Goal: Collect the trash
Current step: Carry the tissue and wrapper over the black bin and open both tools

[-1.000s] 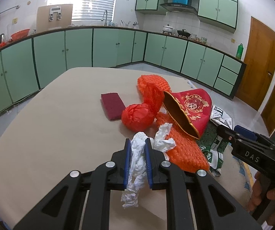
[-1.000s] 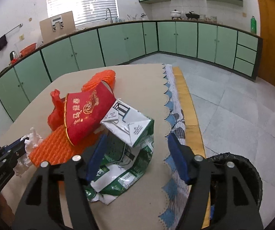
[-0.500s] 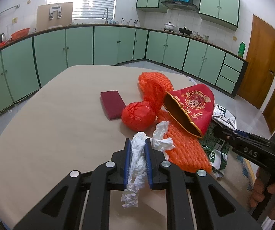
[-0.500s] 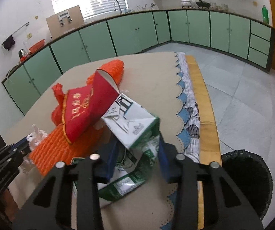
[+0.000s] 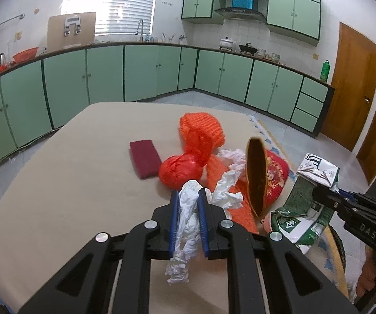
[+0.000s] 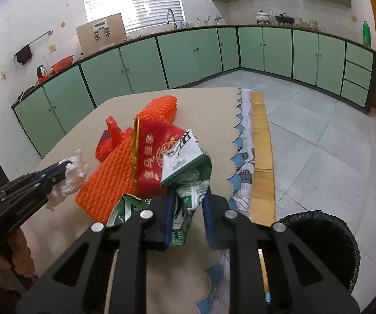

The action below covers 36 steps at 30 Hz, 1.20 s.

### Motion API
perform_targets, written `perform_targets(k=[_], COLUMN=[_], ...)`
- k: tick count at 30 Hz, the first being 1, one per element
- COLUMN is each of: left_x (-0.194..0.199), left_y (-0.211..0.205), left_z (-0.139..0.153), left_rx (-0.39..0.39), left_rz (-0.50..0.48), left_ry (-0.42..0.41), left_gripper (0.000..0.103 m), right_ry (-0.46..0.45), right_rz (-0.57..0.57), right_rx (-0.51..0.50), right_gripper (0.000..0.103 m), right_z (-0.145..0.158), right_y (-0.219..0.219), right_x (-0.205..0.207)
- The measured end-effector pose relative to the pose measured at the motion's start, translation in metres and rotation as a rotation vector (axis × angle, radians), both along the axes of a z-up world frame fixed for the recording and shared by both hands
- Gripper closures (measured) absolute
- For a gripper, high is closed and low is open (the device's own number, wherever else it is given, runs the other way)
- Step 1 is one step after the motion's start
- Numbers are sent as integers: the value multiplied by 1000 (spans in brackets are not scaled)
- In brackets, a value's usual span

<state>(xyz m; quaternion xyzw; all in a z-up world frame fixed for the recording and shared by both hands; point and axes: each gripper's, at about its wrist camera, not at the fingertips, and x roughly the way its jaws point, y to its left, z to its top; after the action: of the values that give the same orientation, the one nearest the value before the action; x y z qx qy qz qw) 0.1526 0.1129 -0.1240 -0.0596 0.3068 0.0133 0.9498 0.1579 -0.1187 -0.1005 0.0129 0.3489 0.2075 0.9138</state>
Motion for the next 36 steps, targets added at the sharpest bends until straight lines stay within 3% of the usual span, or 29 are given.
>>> perform_targets(k=[18,36], left_x=[-18,-10], left_y=[-55,-181], left_z=[34,43], left_rx=[-5,-38], left_rz=[-128,-388], left_ry=[-77,-96], left_gripper=[88,88], right_ry=[-74,-89], right_rz=[-82,-342], right_rx=[18,-30], right_gripper=[85,85], right_z=[36,38], right_y=[-54,-159], right_x=[-40,-72])
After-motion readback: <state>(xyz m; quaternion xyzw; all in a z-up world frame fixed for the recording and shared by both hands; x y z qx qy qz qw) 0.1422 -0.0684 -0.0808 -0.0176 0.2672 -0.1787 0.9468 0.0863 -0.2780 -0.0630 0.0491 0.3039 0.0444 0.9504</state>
